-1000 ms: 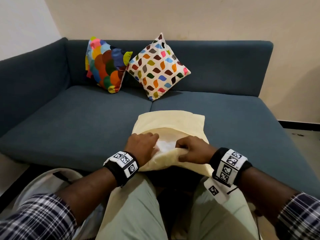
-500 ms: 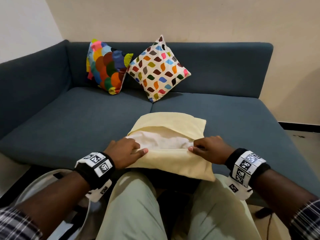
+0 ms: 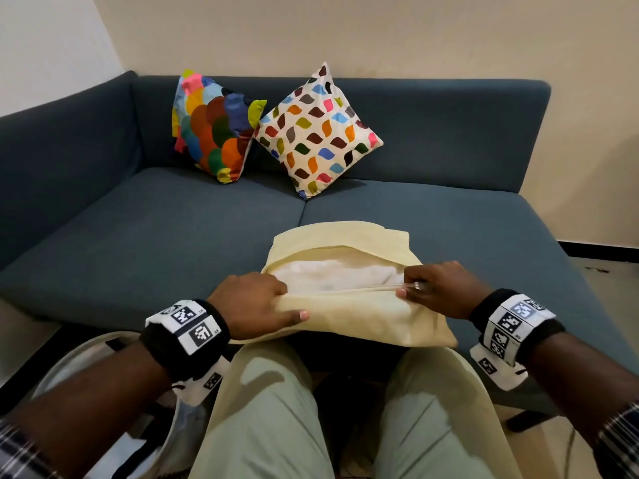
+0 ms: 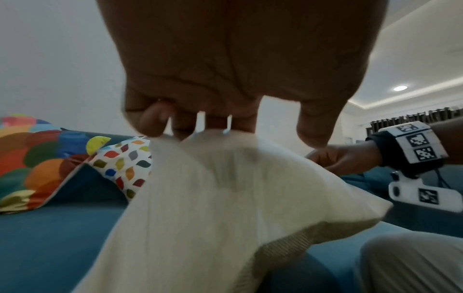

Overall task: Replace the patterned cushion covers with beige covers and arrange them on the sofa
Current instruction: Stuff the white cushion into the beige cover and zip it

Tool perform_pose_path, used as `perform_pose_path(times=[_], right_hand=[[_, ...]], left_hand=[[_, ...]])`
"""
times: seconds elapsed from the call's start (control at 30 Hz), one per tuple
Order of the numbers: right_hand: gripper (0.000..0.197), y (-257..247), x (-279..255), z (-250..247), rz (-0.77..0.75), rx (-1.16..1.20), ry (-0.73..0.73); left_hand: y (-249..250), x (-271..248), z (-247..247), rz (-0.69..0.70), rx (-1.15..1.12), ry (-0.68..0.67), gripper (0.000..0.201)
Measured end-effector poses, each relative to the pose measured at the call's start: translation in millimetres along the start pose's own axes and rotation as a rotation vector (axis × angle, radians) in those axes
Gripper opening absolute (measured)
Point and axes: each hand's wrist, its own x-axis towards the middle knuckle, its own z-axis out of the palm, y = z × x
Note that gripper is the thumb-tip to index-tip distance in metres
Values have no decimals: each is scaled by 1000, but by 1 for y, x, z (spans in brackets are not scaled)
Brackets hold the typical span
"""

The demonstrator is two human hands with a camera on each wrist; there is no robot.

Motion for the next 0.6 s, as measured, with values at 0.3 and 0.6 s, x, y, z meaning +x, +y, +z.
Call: perform_pose_path(times=[0.3,0.6], right_hand=[[28,-8,4,-1,16,120,-25],[38,-99,30,10,-338,307,8]], left_hand=[[-4,-4,11,262,102,251,58],[21,-3,20,402,-267,186,32]])
